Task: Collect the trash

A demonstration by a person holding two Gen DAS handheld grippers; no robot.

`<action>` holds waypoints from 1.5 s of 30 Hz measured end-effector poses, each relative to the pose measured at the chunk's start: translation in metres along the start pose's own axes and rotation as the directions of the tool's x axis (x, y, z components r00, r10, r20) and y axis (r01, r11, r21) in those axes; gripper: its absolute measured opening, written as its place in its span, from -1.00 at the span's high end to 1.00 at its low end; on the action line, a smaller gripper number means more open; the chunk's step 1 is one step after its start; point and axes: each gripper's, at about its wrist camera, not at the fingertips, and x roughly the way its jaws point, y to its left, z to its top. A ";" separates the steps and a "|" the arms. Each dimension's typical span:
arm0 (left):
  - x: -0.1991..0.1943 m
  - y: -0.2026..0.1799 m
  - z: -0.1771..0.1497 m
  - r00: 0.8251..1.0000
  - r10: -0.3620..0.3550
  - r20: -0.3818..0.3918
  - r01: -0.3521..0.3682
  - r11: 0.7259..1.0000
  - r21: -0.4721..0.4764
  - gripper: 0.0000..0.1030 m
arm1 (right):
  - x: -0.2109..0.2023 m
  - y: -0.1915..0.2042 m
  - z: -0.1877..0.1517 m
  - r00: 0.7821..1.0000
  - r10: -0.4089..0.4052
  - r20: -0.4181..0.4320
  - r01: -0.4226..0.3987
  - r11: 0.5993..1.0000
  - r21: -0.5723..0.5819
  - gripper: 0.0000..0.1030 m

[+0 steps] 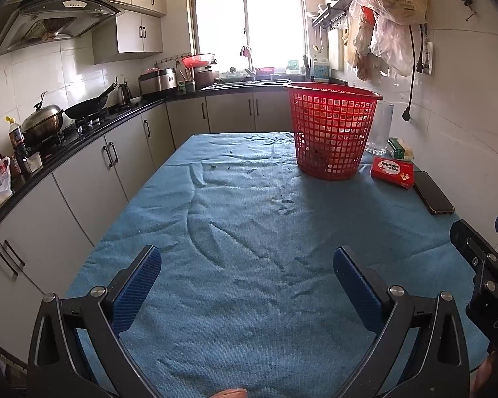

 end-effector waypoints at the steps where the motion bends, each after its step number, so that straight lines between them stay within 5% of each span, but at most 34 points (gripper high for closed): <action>1: 0.000 0.000 -0.001 1.000 -0.002 -0.003 0.002 1.000 -0.001 -0.99 | 0.000 0.000 0.000 1.000 0.000 -0.001 0.000 1.000 0.001 -0.79; 45: 0.015 0.000 -0.008 0.998 -0.022 -0.059 0.022 1.000 0.003 -0.99 | 0.008 0.003 -0.004 1.000 0.002 -0.021 -0.002 1.000 -0.001 -0.79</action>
